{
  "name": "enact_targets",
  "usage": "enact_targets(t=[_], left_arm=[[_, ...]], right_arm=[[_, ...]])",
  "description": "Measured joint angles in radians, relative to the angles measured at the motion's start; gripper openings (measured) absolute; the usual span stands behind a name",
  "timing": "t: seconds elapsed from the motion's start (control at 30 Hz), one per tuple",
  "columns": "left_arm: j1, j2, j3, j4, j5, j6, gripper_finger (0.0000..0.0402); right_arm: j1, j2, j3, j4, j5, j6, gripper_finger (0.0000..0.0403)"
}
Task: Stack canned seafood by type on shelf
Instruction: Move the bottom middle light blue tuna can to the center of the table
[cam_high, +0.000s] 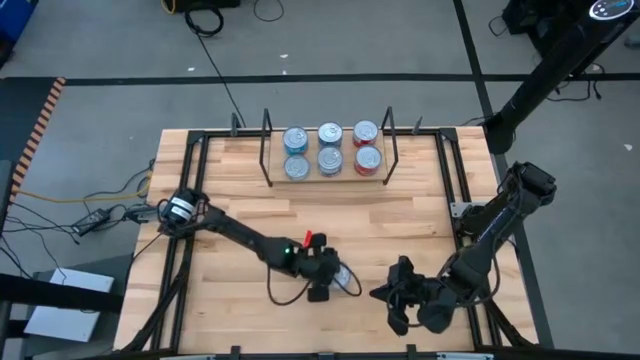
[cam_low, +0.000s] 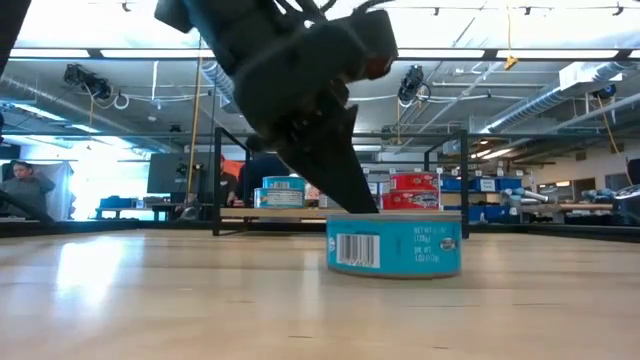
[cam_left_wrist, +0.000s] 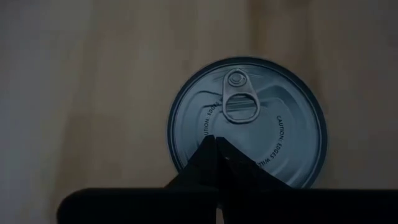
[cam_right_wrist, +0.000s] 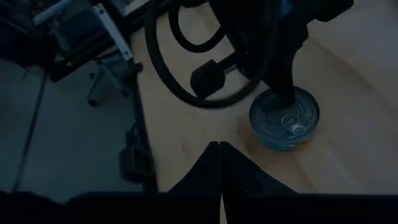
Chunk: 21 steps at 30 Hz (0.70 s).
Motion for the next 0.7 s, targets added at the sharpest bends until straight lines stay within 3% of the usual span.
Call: enact_targets(t=[0.4,0.7], left_arm=[[0.108,-0.023,-0.019,-0.099,0.006,0.133,0.0000],[0.200,-0.242,-0.283,0.033,0.093,0.149,0.0000]], right_arm=[[-0.110,0.000,0.001,-0.055,-0.031,-0.019,0.0006],[-0.240,0.000,0.001,-0.057,-0.122,-0.098,0.0005]])
